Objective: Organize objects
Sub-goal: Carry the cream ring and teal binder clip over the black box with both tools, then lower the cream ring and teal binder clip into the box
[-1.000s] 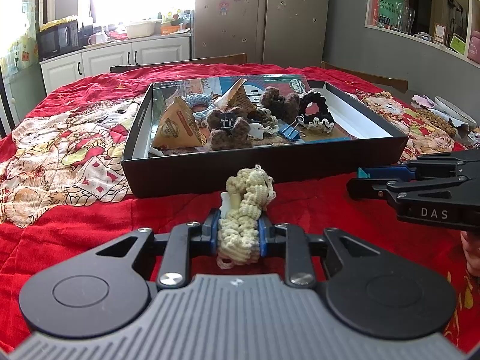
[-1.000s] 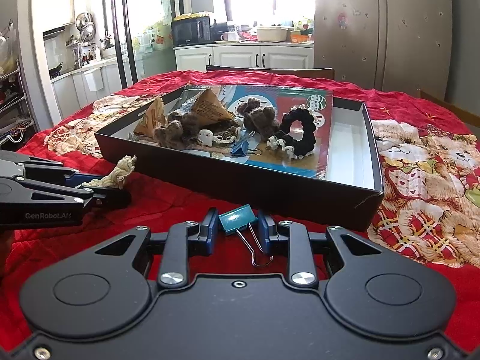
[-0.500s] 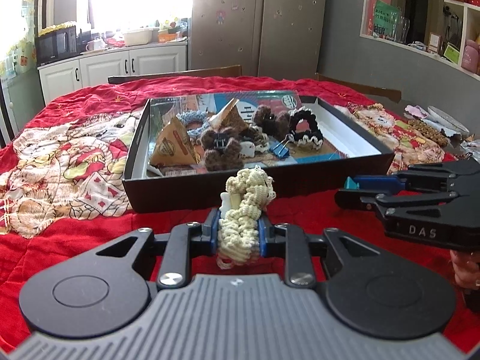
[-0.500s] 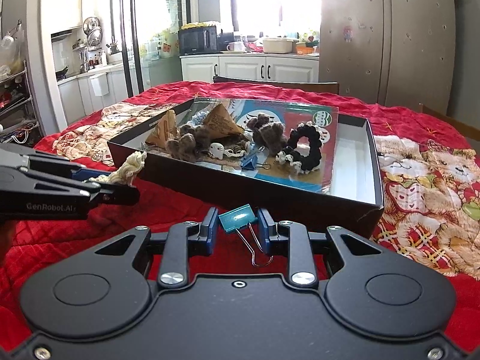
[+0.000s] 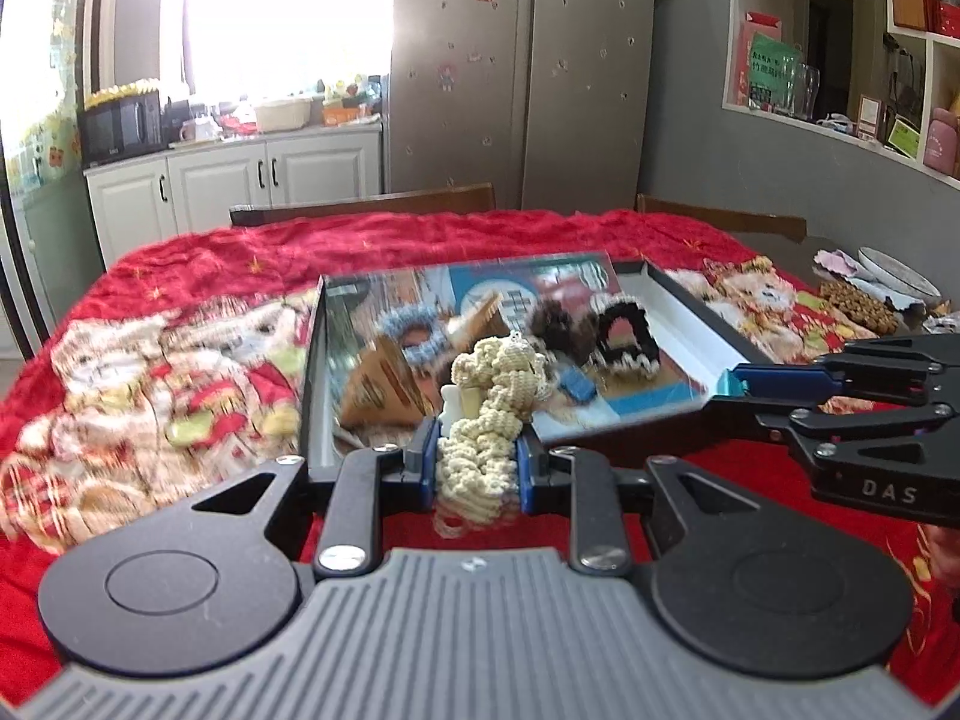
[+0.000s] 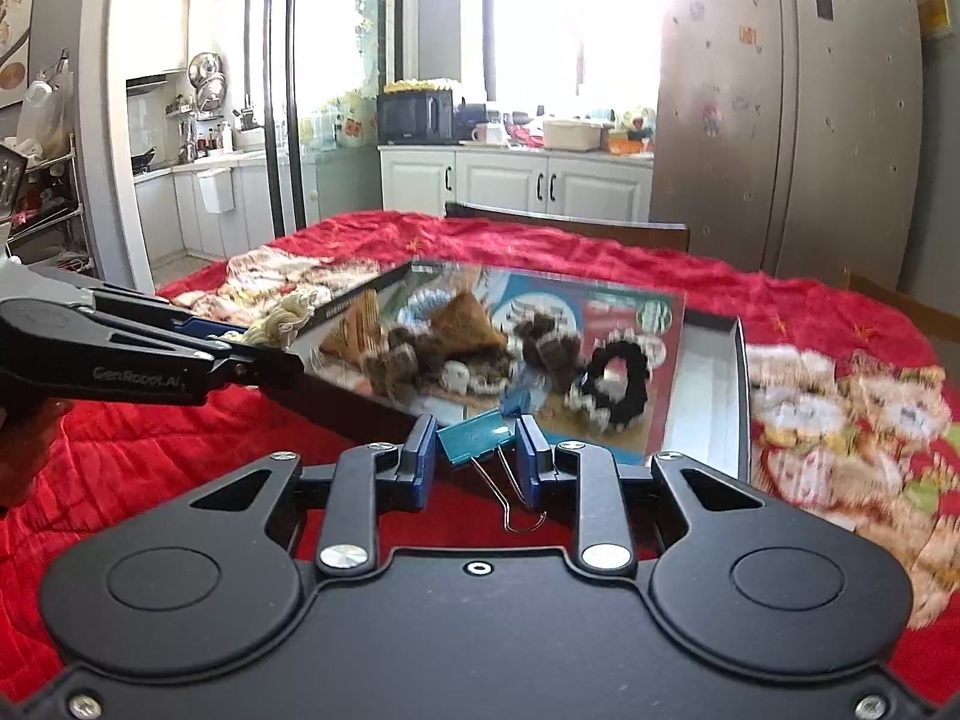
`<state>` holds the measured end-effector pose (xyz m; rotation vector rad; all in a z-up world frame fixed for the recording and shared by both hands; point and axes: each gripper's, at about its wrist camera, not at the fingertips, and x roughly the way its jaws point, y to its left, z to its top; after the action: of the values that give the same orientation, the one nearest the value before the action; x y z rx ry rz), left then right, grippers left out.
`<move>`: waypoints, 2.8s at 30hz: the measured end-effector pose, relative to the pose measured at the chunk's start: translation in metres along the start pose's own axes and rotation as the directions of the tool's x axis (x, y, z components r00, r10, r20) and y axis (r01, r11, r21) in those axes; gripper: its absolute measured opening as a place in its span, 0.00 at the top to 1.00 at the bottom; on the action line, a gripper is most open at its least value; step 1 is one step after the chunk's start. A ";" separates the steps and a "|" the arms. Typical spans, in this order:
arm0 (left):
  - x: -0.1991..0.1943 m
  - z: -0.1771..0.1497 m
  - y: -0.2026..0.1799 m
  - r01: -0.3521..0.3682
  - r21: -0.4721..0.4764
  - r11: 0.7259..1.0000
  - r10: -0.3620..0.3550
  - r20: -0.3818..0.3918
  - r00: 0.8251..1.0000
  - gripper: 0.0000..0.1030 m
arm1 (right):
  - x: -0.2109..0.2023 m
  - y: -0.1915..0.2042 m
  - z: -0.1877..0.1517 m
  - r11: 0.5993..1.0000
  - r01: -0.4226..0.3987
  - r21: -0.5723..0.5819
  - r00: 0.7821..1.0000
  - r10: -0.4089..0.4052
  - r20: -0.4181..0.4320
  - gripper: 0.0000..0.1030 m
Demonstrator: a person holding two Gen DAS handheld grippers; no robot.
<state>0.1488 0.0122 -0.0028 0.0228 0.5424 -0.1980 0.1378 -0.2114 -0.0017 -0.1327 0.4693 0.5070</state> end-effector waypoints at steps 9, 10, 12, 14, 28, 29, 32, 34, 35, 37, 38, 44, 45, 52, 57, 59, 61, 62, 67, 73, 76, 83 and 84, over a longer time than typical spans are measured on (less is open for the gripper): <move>0.000 0.029 0.005 -0.023 0.018 1.000 0.023 0.048 0.999 0.72 | -0.003 -0.007 0.028 0.999 0.036 -0.008 0.998 -0.036 0.051 0.74; 0.001 0.031 0.005 -0.028 0.022 0.999 0.026 0.051 0.998 0.72 | -0.003 -0.008 0.031 0.999 0.042 -0.010 0.998 -0.041 0.056 0.74; 0.006 0.037 0.006 -0.032 0.020 0.999 0.031 0.052 0.998 0.72 | -0.001 -0.009 0.037 0.999 0.049 -0.008 0.997 -0.048 0.065 0.74; 0.013 0.042 0.007 -0.030 0.013 0.999 0.029 0.047 0.998 0.72 | 0.001 -0.011 0.043 0.998 0.057 -0.005 0.996 -0.056 0.076 0.74; 0.073 0.064 0.020 -0.061 -0.048 0.997 0.062 0.003 0.998 0.72 | 0.058 -0.038 0.071 0.992 0.104 0.067 0.991 -0.109 0.077 0.74; 0.077 0.064 0.020 -0.067 -0.048 0.997 0.067 0.001 0.998 0.72 | 0.064 -0.040 0.071 0.992 0.106 0.072 0.991 -0.112 0.073 0.74; 0.087 0.065 0.022 -0.081 -0.062 0.995 0.081 -0.004 0.997 0.72 | 0.081 -0.044 0.073 0.990 0.111 0.083 0.991 -0.117 0.061 0.74; 0.094 0.066 0.025 -0.086 -0.075 0.994 0.085 -0.008 0.996 0.72 | 0.091 -0.047 0.074 0.990 0.112 0.090 0.992 -0.117 0.055 0.74; 0.098 0.065 0.027 -0.089 -0.079 0.993 0.089 -0.009 0.996 0.72 | 0.096 -0.049 0.074 0.989 0.111 0.096 0.992 -0.117 0.052 0.74; 0.105 0.065 0.028 -0.094 -0.081 0.992 0.094 -0.012 0.996 0.72 | 0.106 -0.052 0.073 0.988 0.110 0.106 0.992 -0.116 0.045 0.74; 0.108 0.065 0.029 -0.098 -0.080 0.992 0.097 -0.014 0.995 0.72 | 0.110 -0.052 0.072 0.988 0.111 0.109 0.992 -0.116 0.041 0.74; 0.122 0.062 0.029 -0.099 -0.075 0.992 0.098 -0.014 0.995 0.72 | 0.134 -0.058 0.064 0.984 0.119 0.132 0.992 -0.123 0.020 0.74; 0.124 0.062 0.029 -0.099 -0.075 0.992 0.098 -0.017 0.995 0.72 | 0.137 -0.059 0.063 0.983 0.122 0.135 0.992 -0.126 0.016 0.74; 0.136 0.059 0.027 -0.092 -0.059 0.994 0.090 -0.032 0.995 0.71 | 0.154 -0.064 0.056 0.978 0.138 0.158 0.990 -0.139 -0.006 0.74; 0.143 0.058 0.026 -0.100 -0.039 0.994 0.098 -0.050 0.994 0.71 | 0.164 -0.065 0.052 0.976 0.145 0.161 0.989 -0.144 -0.020 0.74; 0.145 0.057 0.026 -0.101 -0.035 0.994 0.099 -0.055 0.994 0.71 | 0.166 -0.066 0.051 0.976 0.145 0.164 0.989 -0.143 -0.022 0.74; 0.146 0.057 0.025 -0.103 -0.032 0.994 0.101 -0.059 0.993 0.71 | 0.167 -0.067 0.051 0.975 0.147 0.166 0.989 -0.145 -0.028 0.74; 0.147 0.056 0.025 -0.103 -0.030 0.994 0.101 -0.061 0.993 0.71 | 0.169 -0.067 0.051 0.975 0.150 0.166 0.989 -0.146 -0.034 0.74; 0.149 0.055 0.023 -0.104 -0.021 0.994 0.103 -0.071 0.992 0.71 | 0.174 -0.067 0.051 0.974 0.155 0.164 0.987 -0.147 -0.057 0.74; 0.151 0.053 0.023 -0.103 -0.020 0.994 0.101 -0.081 0.992 0.70 | 0.179 -0.068 0.050 0.974 0.156 0.166 0.986 -0.143 -0.089 0.74; 0.152 0.053 0.023 -0.104 -0.019 0.994 0.102 -0.084 0.991 0.70 | 0.181 -0.067 0.049 0.974 0.153 0.165 0.986 -0.138 -0.098 0.74; 0.153 0.052 0.024 -0.103 -0.020 0.995 0.101 -0.089 0.991 0.69 | 0.184 -0.067 0.049 0.974 0.153 0.164 0.984 -0.134 -0.119 0.74; 0.153 0.052 0.024 -0.103 -0.020 0.994 0.101 -0.089 0.991 0.69 | 0.184 -0.067 0.050 0.974 0.153 0.166 0.984 -0.134 -0.121 0.74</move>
<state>0.3081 0.0040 -0.0378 0.0352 0.6295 -0.0907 0.3326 -0.1772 -0.0427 -0.0256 0.6038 0.3159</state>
